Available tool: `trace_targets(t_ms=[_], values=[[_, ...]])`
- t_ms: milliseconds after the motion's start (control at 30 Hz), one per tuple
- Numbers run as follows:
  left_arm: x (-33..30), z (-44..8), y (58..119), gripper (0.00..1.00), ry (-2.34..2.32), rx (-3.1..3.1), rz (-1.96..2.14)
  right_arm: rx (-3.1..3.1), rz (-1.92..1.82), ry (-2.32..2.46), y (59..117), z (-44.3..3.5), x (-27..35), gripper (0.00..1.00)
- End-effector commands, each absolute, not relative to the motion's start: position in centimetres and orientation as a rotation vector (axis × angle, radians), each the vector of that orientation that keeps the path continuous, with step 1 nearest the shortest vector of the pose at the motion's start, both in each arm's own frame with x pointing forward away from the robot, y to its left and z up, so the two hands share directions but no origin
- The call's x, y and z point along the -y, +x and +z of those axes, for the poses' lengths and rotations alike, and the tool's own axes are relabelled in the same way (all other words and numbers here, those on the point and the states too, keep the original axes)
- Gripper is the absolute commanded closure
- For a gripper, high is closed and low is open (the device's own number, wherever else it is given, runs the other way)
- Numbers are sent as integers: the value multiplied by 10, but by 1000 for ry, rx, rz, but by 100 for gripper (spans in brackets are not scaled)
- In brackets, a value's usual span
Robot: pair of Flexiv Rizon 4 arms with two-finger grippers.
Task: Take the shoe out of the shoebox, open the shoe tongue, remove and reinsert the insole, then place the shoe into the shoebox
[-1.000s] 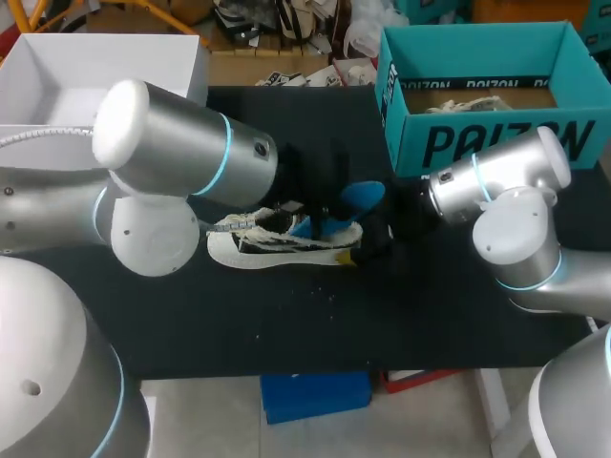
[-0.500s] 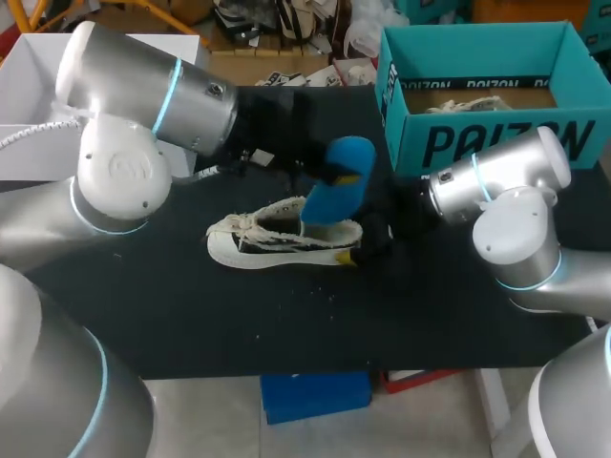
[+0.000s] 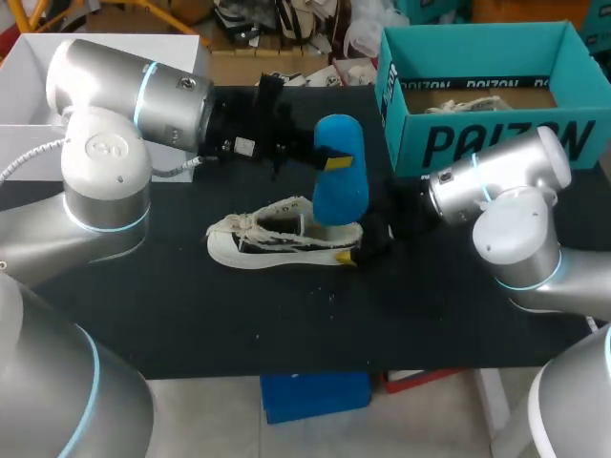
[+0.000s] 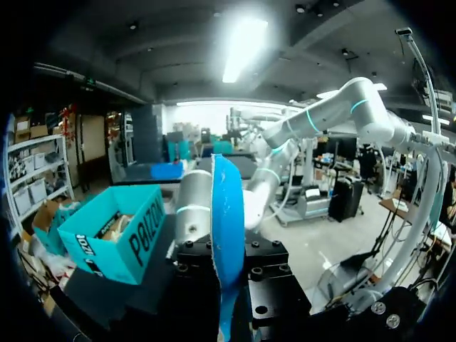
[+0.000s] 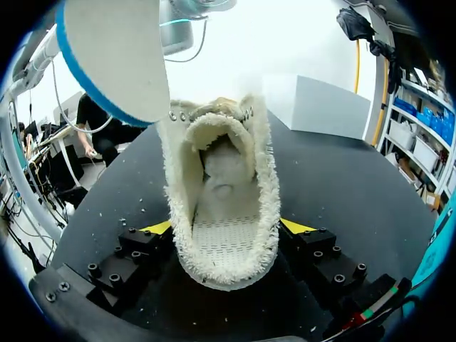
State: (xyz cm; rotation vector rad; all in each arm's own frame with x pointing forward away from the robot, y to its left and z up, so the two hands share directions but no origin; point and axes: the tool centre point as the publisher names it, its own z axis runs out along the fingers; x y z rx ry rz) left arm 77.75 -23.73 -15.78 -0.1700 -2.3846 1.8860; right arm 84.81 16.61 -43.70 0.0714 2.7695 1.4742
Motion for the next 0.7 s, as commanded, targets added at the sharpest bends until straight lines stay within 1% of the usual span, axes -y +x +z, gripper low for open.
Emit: trace_targets(t_ms=[33, 267, 400, 700], values=[[229, -125, 760, 100, -137, 2420, 1870, -2773, 1471, 73, 850, -440, -166, 100], [232, -91, 744, 100, -84, 2402, 1734, -2773, 1471, 73, 850, -440, -166, 100], [228, -70, 736, 100, -60, 2439, 1758, -2773, 1471, 73, 850, -440, -166, 100], [228, -70, 736, 100, -60, 2439, 1758, -2773, 1471, 73, 850, -440, -166, 100]])
